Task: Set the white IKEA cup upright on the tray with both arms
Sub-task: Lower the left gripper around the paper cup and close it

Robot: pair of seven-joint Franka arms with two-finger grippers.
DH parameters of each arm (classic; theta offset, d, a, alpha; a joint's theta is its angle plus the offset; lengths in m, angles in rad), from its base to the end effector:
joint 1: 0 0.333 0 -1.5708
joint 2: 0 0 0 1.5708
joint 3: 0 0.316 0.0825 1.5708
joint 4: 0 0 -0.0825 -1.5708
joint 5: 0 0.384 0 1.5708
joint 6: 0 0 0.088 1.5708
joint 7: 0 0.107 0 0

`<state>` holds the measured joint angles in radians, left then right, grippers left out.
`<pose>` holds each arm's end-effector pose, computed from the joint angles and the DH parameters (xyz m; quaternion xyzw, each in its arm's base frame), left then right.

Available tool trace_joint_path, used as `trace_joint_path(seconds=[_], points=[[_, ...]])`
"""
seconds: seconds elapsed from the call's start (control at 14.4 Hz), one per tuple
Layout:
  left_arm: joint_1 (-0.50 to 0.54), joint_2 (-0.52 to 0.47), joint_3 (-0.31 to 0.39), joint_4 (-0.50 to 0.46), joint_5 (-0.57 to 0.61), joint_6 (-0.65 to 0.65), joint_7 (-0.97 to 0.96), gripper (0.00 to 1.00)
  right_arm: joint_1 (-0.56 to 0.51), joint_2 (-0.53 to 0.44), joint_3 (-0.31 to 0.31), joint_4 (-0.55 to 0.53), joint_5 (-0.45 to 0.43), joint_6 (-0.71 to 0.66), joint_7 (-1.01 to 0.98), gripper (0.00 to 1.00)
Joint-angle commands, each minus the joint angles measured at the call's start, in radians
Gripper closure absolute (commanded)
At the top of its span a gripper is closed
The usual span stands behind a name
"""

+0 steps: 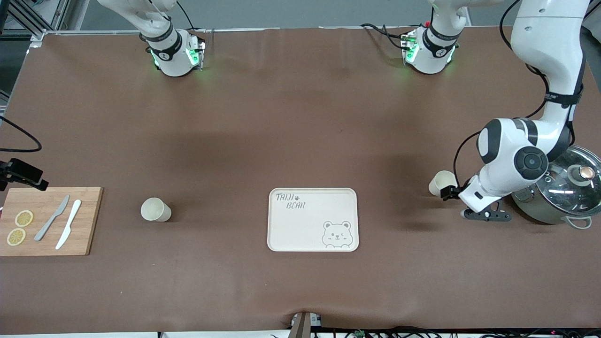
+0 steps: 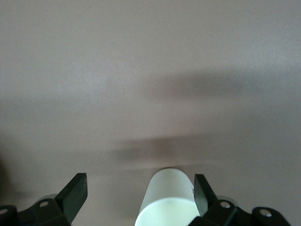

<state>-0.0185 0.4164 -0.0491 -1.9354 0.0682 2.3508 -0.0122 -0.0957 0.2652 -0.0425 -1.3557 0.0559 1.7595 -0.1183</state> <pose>0.6207 -0.0397 0.2701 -0.9987 0.0496 -0.0005 0.0143 0.6470 -0.0812 0.5859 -0.9973 0.0121 -0.0716 0.0132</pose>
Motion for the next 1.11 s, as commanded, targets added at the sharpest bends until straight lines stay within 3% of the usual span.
trace_joint_path(seconds=[0.0, 0.55, 1.04], points=[[0.04, -0.1, -0.011, -0.135, 0.007, 0.077, 0.018, 0.0, -0.009, -0.008, 0.001, 0.001, 0.005, 0.015, 0.005, 0.0], [0.045, -0.209, -0.011, -0.307, 0.005, 0.174, 0.034, 0.0, 0.03, -0.009, 0.004, -0.002, 0.007, -0.006, 0.0, 0.0], [0.043, -0.191, -0.011, -0.353, 0.005, 0.263, 0.034, 0.0, 0.114, -0.032, 0.006, 0.006, 0.012, -0.123, -0.001, 0.0]])
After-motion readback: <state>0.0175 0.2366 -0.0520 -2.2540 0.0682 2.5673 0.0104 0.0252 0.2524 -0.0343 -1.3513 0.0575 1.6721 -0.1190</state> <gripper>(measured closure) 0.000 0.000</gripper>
